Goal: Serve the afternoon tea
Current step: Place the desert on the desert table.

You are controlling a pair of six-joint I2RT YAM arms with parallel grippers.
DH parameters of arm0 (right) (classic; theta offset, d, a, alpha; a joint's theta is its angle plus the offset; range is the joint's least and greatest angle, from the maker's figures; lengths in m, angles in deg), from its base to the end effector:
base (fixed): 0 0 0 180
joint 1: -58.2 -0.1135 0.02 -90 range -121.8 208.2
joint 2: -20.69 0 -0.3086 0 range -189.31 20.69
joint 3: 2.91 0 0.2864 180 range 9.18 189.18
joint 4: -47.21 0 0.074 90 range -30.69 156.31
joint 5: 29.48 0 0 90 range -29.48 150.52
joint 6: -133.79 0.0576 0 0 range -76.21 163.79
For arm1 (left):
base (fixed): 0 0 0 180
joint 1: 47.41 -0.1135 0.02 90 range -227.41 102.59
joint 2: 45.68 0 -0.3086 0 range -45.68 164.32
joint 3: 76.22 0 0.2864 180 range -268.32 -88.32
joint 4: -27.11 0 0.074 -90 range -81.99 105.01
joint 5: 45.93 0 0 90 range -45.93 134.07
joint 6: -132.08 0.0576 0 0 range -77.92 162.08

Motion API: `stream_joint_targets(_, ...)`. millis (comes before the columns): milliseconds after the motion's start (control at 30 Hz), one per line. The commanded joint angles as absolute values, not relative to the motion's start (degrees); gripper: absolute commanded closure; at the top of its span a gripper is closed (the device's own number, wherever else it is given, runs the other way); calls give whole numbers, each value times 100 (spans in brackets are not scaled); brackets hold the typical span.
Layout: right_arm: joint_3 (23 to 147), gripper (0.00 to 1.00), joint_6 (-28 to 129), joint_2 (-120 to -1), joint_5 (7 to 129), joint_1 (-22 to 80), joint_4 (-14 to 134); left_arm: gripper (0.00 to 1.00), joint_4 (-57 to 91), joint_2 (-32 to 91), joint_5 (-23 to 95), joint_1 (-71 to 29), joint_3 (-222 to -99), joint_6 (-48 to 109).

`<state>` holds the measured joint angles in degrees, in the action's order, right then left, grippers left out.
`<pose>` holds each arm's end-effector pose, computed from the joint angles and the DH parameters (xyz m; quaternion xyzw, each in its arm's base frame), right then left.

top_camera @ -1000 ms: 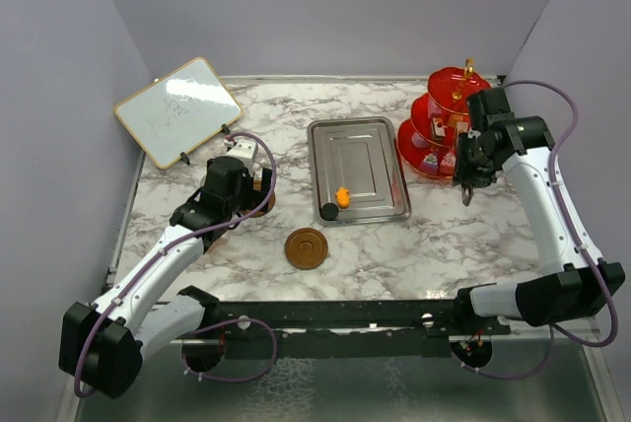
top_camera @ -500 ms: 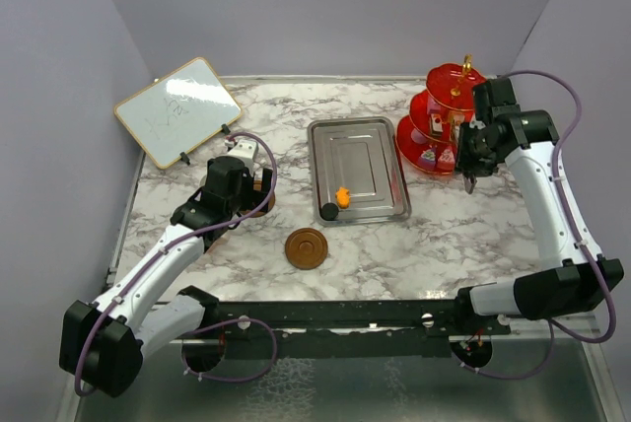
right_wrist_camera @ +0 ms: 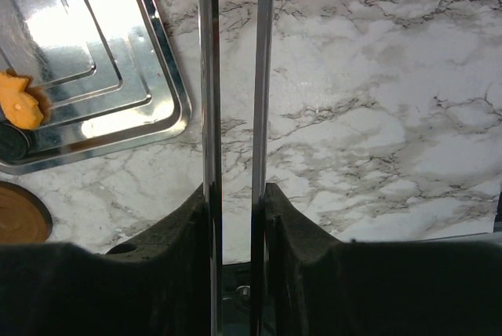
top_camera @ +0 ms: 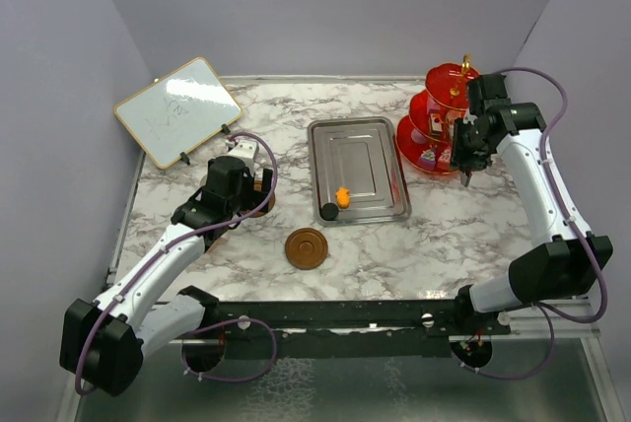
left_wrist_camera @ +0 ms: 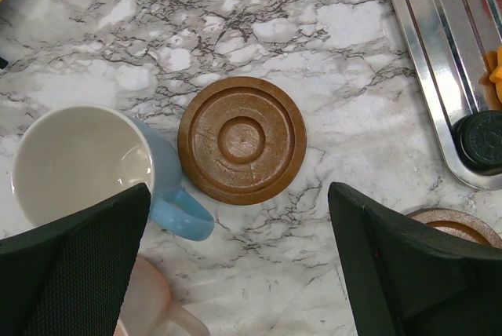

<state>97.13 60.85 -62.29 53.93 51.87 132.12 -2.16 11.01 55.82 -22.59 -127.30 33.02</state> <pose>0.3044 0.0271 0.3823 0.1026 0.9744 -0.0164 0.1992 0.2250 -0.0912 0.2688 0.0740 0.8800 -0.0473 0.4667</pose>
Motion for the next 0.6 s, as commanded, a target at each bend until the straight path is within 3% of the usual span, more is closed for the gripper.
stream_joint_targets(0, 9735, 72, 5941, -6214, 5296, 5236, 12986, 1, -108, 1109, 5531, -2283, -12899, 3347)
stream_joint_targets(233, 9890, 62, 5985, -6186, 5256, 5249, 13096, 1, -110, 1154, 5533, -2280, -12910, 3348)
stream_joint_targets(567, 9862, 60, 6071, -5692, 5413, 5254, 13394, 1, -114, 1175, 5489, -2289, -12919, 3326)
